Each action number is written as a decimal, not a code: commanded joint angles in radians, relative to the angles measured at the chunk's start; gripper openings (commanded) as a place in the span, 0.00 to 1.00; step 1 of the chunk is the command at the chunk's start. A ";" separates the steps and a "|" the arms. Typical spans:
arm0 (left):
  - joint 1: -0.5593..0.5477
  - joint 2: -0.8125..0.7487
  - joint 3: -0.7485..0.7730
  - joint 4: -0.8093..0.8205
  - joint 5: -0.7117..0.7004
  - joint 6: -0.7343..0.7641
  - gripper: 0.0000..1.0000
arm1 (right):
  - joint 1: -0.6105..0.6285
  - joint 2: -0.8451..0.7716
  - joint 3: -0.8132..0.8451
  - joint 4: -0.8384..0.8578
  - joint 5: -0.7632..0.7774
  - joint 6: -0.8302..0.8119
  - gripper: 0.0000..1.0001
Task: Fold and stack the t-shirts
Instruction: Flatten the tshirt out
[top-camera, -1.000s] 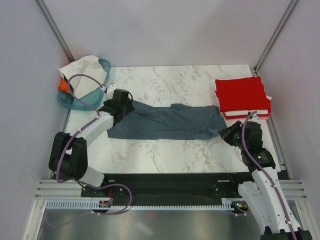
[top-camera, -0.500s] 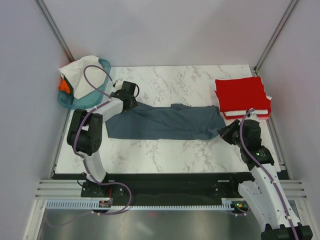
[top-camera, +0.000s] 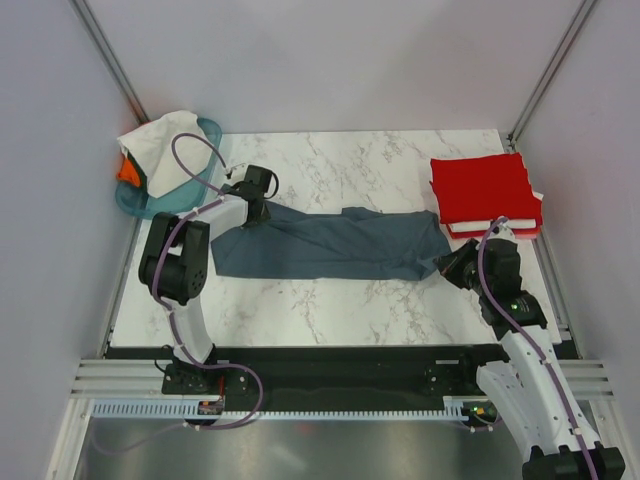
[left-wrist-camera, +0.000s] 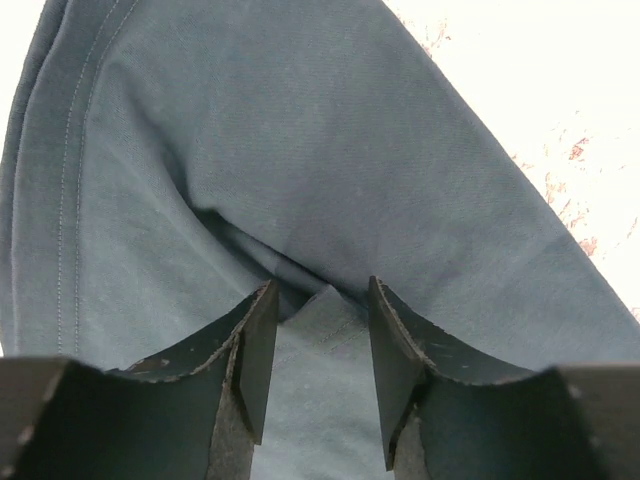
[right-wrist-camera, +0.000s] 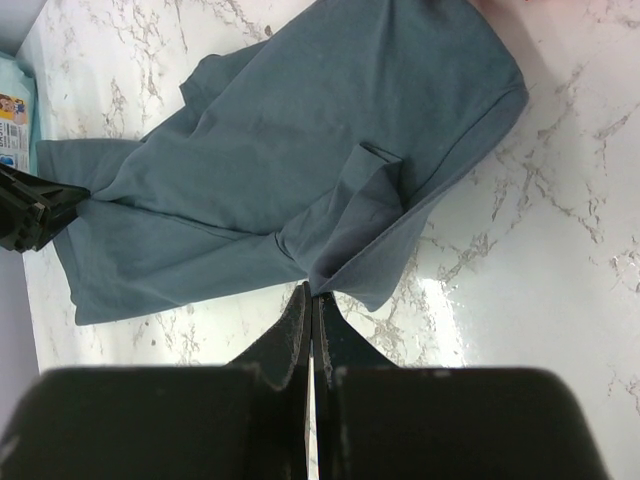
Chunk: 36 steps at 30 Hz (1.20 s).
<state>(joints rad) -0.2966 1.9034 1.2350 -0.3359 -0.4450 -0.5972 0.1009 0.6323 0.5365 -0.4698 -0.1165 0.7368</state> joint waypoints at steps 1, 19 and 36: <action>0.002 -0.003 0.011 0.001 -0.020 0.001 0.47 | -0.003 0.000 -0.009 0.036 -0.009 -0.002 0.00; 0.002 -0.125 -0.031 -0.012 -0.060 0.005 0.02 | -0.003 0.003 -0.012 0.043 -0.009 0.003 0.00; 0.004 -0.072 0.008 -0.008 0.081 0.048 0.53 | -0.001 0.026 0.003 0.053 0.000 -0.002 0.00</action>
<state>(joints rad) -0.2966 1.8069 1.2057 -0.3565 -0.4046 -0.5797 0.1009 0.6685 0.5297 -0.4553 -0.1184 0.7368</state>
